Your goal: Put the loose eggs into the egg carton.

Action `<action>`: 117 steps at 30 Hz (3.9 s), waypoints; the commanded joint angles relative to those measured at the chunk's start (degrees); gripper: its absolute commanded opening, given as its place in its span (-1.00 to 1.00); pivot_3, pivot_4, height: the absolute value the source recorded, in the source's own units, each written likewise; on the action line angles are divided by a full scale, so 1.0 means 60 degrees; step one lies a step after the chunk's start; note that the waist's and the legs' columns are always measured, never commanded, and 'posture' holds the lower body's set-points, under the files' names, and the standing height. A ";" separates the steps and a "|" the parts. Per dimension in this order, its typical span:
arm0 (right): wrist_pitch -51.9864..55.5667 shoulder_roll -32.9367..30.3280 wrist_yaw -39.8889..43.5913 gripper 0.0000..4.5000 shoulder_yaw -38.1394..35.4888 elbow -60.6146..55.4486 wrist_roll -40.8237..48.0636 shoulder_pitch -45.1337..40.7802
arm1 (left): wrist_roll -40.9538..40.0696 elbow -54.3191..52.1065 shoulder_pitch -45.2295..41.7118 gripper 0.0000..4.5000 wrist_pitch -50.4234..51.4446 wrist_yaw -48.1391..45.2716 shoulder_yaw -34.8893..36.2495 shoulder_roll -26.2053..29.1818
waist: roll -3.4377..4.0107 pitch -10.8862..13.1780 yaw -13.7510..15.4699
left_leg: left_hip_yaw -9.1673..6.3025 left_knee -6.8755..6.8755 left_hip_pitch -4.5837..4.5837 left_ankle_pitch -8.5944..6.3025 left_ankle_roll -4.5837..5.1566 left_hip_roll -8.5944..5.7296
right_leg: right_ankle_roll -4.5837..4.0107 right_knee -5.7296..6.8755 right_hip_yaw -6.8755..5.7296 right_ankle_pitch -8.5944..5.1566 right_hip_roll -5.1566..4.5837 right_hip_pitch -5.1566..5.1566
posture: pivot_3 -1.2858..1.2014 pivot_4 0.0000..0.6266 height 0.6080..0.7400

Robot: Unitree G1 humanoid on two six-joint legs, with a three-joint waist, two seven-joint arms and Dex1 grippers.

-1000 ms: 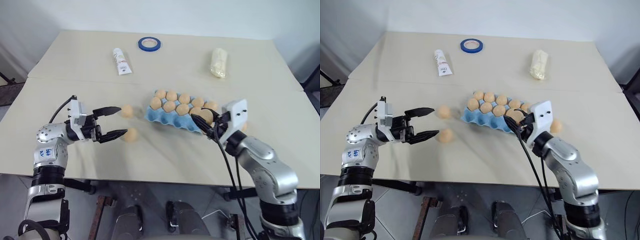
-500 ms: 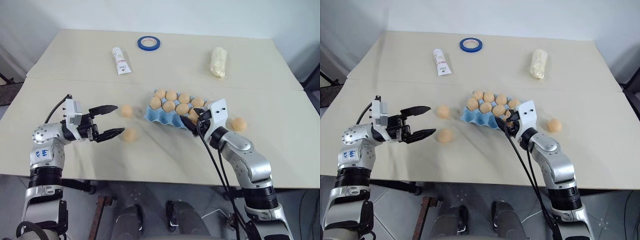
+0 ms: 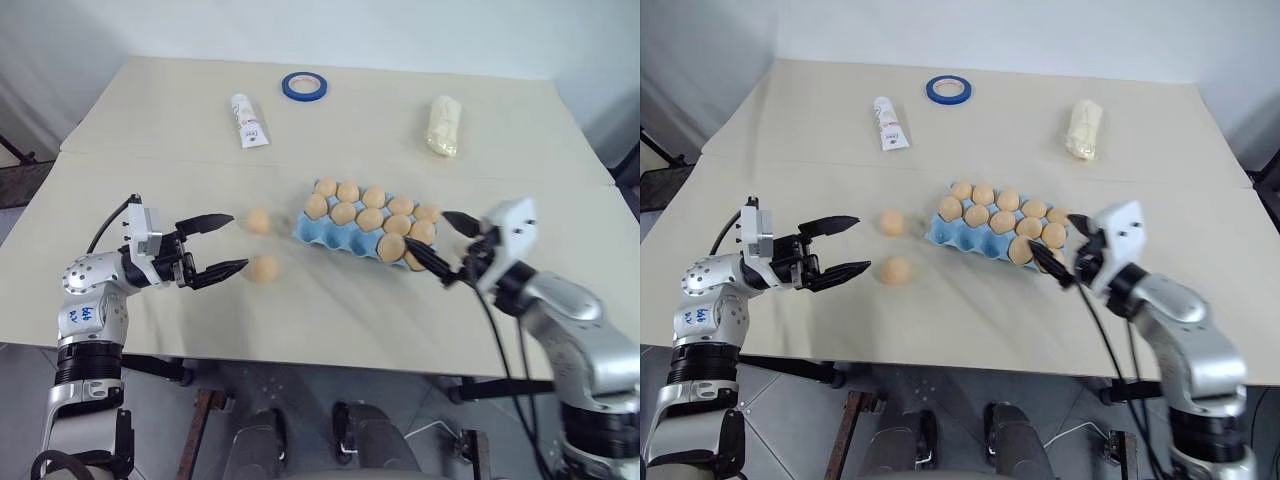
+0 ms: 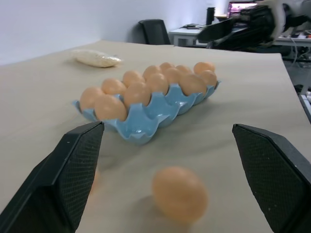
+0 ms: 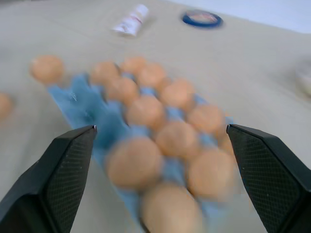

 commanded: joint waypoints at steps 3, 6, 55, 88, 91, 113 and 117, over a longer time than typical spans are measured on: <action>-0.0727 -0.1012 0.1300 0.99 -0.1662 0.0184 0.0186 0.1658 | -0.0109 0.0151 0.0055 1.00 -0.0167 0.0034 0.0328 0.0319 | 0.0000 0.0000 -0.0016 | -0.0003 0.0002 0.0007 -0.0003 0.0003 0.0000 | 0.0002 -0.0007 -0.0004 -0.0001 0.0002 0.0013 | 0.03 -0.52 1.00; -0.0898 -0.1250 0.1707 0.99 -0.2400 0.0642 0.0261 0.2310 | -0.0095 0.0421 -0.0039 1.00 -0.0303 0.0070 0.0442 0.0366 | 0.0000 0.0000 -0.0056 | 0.0005 0.0004 0.0030 -0.0002 0.0005 0.0000 | 0.0007 -0.0002 0.0007 0.0002 0.0005 0.0028 | 0.03 -0.52 1.00; -0.1377 0.0932 -0.1202 -0.28 0.0689 0.2300 -0.1854 -0.1338 | -0.0593 -0.0604 0.0684 1.00 -0.0044 0.0184 0.0881 0.0459 | 0.0012 0.0007 -0.0256 | 0.0009 -0.0003 0.0032 0.0004 -0.0010 0.0004 | -0.0003 0.0021 0.0011 0.0002 0.0003 0.0017 | 0.03 -0.52 1.00; -0.0257 0.3260 -0.1228 0.99 0.3833 0.1855 -0.2501 -0.3485 | -0.0654 -0.0933 0.0854 1.00 -0.0030 0.0587 0.0926 0.0344 | 0.0011 0.0007 -0.0285 | -0.0003 -0.0011 0.0009 0.0009 -0.0018 0.0004 | -0.0014 0.0025 -0.0005 -0.0002 -0.0007 -0.0011 | 0.03 -0.52 1.00; -0.0234 0.3000 -0.0854 0.99 0.3665 0.1521 -0.2259 -0.3468 | -0.0654 -0.0940 0.0838 1.00 -0.0042 0.0625 0.0912 0.0303 | 0.0011 0.0007 -0.0280 | -0.0004 -0.0013 0.0009 0.0009 -0.0018 0.0004 | -0.0014 0.0025 -0.0006 -0.0002 -0.0006 -0.0011 | 0.03 -0.52 1.00; -0.2118 -0.1352 0.4793 0.99 -0.0018 0.2548 0.0454 0.0167 | -0.0741 -0.1648 0.2767 1.00 -0.0418 0.1904 0.2269 0.0369 | 0.0011 0.0007 -0.0249 | -0.0008 -0.0032 0.0044 0.0005 -0.0011 0.0004 | -0.0012 -0.0006 -0.0005 -0.0002 -0.0003 0.0028 | 0.03 -0.52 1.00; -0.2136 -0.1488 0.4881 0.99 -0.0247 0.2642 0.0565 0.0164 | -0.0855 -0.1918 0.3367 1.00 -0.0353 0.2026 0.2698 0.0579 | 0.0011 0.0007 -0.0255 | -0.0008 -0.0040 0.0041 0.0004 -0.0014 0.0004 | -0.0012 -0.0012 -0.0005 -0.0002 -0.0005 0.0025 | 0.03 -0.52 1.00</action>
